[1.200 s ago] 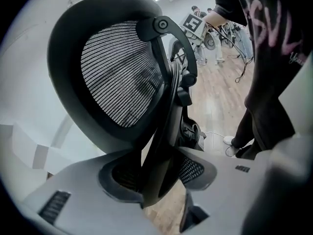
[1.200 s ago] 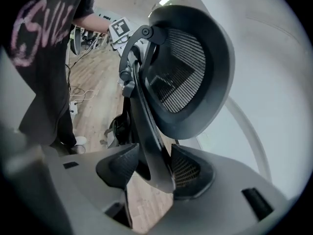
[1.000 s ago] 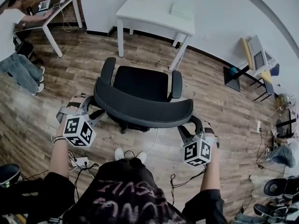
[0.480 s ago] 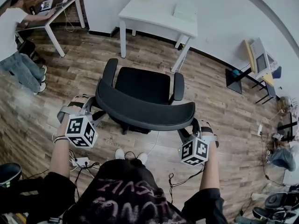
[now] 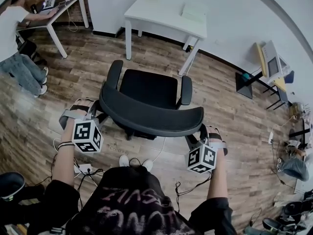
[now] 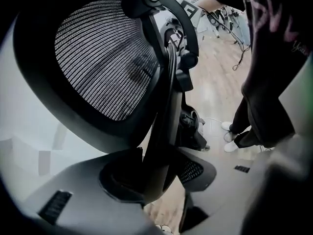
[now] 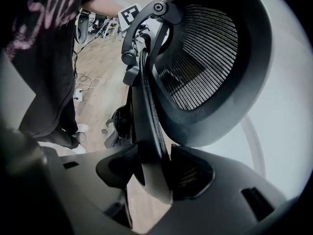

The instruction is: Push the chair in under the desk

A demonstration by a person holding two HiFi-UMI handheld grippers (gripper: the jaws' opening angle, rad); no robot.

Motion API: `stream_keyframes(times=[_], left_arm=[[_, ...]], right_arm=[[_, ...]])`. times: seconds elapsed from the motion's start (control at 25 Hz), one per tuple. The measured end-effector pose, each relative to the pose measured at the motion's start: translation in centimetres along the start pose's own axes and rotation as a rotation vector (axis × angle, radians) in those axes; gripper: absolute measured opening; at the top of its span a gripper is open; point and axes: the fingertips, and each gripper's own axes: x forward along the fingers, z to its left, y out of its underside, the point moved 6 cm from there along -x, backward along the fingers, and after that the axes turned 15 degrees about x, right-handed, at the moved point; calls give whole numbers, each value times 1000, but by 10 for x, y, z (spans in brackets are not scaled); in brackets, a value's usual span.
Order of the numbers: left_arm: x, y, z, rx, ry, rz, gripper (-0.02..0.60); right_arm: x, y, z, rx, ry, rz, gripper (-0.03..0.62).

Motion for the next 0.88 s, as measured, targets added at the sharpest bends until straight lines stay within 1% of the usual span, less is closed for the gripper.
stream_keyframes(times=[0.16, 0.48, 0.88], left_arm=[[1, 0, -2, -5, -14, -1, 207], [5, 1, -3, -28, -12, -25, 213], [13, 14, 11, -36, -28, -34, 218]], right_arm=[[1, 0, 1, 2, 4, 7, 215], [5, 3, 1, 19, 16, 14, 222], [16, -8, -6, 34, 50, 18, 225]])
